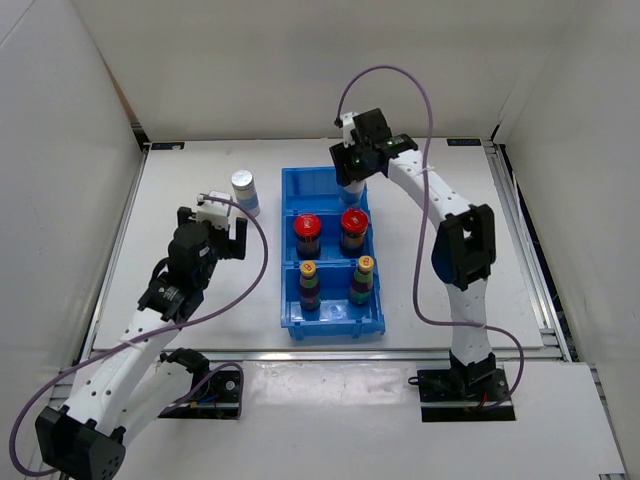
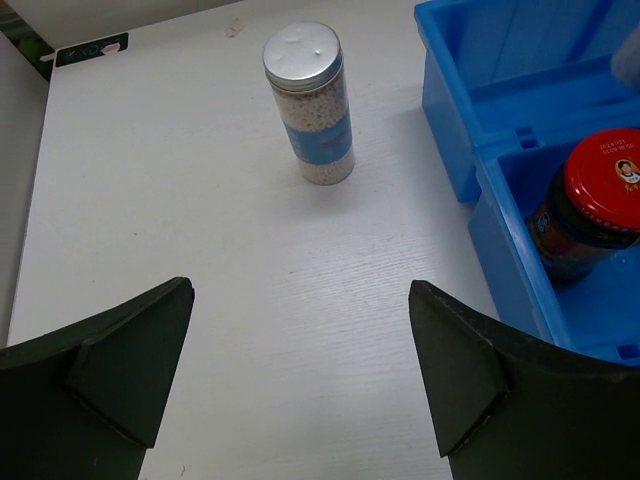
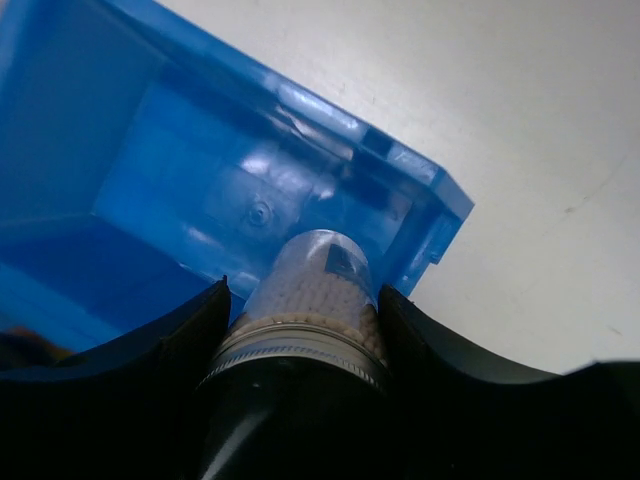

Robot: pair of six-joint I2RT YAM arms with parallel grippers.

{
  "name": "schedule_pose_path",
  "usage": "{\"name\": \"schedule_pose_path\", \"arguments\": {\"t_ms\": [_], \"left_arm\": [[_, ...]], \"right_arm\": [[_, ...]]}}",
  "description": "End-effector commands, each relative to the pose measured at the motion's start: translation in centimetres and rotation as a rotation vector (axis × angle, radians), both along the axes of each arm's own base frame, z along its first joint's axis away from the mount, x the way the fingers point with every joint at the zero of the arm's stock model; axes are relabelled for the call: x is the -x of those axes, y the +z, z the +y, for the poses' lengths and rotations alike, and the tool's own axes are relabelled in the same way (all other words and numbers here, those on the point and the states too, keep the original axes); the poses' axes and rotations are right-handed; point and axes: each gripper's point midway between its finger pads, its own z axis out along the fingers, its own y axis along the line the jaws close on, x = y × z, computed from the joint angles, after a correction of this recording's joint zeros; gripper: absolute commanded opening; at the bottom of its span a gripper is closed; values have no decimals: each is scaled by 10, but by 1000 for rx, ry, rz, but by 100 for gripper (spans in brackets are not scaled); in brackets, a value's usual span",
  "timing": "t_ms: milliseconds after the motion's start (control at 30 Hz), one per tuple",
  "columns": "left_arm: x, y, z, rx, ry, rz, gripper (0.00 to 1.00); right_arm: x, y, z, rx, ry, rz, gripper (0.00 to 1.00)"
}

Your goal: Organize the condiment bottles

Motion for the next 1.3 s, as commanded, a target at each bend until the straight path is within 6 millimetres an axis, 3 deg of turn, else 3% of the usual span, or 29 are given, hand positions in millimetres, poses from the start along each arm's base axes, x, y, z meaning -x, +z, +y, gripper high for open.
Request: {"name": "schedule_pose_path", "arguments": {"t_ms": [0,133,200,333,400,433,500,533,600,633,667,800,833,900,933,967,1033,1067,1133,1233,1267], "left_arm": [[2,8,7,15,30,-49,100],[3,9,7,23,30,-68,100],[2,6,7,23,30,-68,100],[4,5,8,23,30,-68,100],[4,5,8,23,30,-68,100],[4,5,8,23,30,-68,100],[3,7,8,18,28,-77,100],[2,3,7,13,28,-64,100],[-5,16,7,15,40,-78,100],[-12,13,5,1,50,-54,100],[-20,33,4,30,64,-75,100],[-62,53,-10,85,64,-42,100],[-75,42,-17,75,50,-3,100],[-93,57,-32,115,10,-52,100],[-100,62,-34,113,7,-76,100],[-112,58,-34,112,16,-75,100],[-128,59,-36,117,17,-82,100],[-142,42,-36,103,30,-42,100],[-157,46,-43,106,21,-44,100],[-181,35,-38,89,42,-25,100],[-187,22,-43,84,31,2,100]], "right_arm": [[-19,21,7,-27,20,-80,24],[-25,7,10,-19,20,-63,36],[-26,2,9,-9,13,-58,55],[-28,2,5,5,-4,-65,80],[-31,8,-1,14,-54,-78,96],[-31,21,-5,8,-76,-102,100],[-29,36,-8,-7,-95,-123,100],[-27,56,-9,-27,-96,-157,100],[-24,82,-11,-62,-119,-192,100],[-18,110,-14,-92,-120,-244,100],[-14,122,-16,-116,-129,-258,100],[15,169,-21,-203,-109,-314,100],[23,165,-18,-220,-85,-287,100],[39,176,-21,-241,-62,-294,100],[49,164,-18,-233,-40,-258,100],[61,173,-19,-252,-19,-265,100],[74,168,-21,-254,0,-243,100],[85,163,-25,-253,7,-229,100],[96,160,-28,-256,19,-217,100],[111,154,-32,-261,38,-199,100],[113,154,-33,-261,38,-199,100]]}}
